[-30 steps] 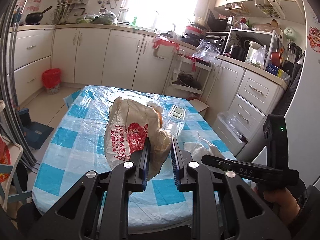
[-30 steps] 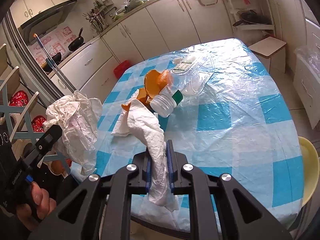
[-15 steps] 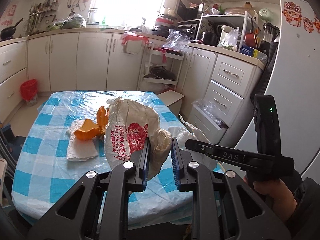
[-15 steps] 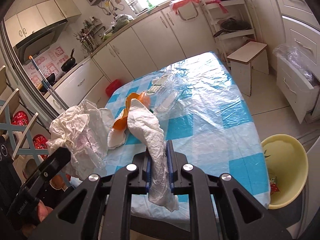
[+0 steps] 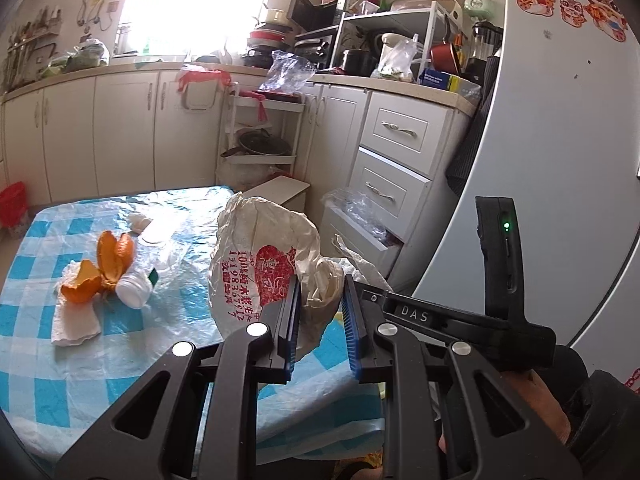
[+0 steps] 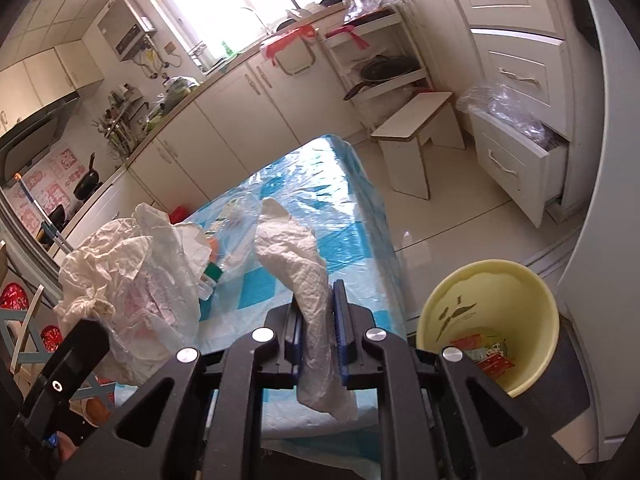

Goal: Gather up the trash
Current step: 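Carry both items to the yellow bucket and open the right tool over it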

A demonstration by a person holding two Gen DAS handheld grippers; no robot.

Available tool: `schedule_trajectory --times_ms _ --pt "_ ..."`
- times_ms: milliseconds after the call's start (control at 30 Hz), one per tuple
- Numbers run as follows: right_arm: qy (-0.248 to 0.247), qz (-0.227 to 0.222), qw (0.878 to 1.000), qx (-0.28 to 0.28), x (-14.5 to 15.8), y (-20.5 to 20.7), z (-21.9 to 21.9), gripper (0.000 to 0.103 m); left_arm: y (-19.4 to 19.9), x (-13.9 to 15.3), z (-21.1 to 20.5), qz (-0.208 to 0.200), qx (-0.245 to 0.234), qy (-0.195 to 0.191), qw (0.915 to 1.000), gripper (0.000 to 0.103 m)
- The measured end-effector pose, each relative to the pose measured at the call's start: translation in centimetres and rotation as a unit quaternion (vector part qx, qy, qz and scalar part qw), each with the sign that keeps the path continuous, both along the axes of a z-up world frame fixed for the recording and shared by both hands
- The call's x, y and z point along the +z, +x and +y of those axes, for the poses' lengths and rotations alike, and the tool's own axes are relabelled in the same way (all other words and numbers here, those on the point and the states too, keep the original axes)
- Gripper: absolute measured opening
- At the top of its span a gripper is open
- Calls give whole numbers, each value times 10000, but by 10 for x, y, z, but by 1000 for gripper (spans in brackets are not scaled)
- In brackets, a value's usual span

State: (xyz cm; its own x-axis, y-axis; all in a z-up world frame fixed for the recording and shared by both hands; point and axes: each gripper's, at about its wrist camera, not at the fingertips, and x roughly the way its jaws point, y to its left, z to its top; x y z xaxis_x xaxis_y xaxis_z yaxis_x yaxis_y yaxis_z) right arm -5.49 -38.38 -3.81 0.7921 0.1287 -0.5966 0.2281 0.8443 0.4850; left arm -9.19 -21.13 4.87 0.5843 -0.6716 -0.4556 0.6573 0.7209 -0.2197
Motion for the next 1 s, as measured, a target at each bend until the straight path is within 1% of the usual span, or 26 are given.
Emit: schedule_trajectory --times_ms 233,500,667,800,967,1000 --pt "333 355 9960 -751 -20 -19 -41 14 -2 -5 -41 94 -395 3 9992 19" --pt "807 940 9836 -1309 -54 -25 -73 14 0 -10 -100 267 -876 -72 9958 19" --pt "1099 1123 9753 -1552 -71 -27 -88 14 8 -22 -127 514 -1044 -72 9932 19" --pt "1183 1190 9720 -1642 -76 -26 -94 14 18 -38 -140 803 -1074 -50 9910 19" --pt "1301 1273 9676 -1750 -82 -27 -99 14 27 -55 -152 1054 -1082 24 9885 19" --pt "1317 1276 9673 -1750 -83 -27 -100 16 29 -59 -155 1095 -1087 32 9880 19"
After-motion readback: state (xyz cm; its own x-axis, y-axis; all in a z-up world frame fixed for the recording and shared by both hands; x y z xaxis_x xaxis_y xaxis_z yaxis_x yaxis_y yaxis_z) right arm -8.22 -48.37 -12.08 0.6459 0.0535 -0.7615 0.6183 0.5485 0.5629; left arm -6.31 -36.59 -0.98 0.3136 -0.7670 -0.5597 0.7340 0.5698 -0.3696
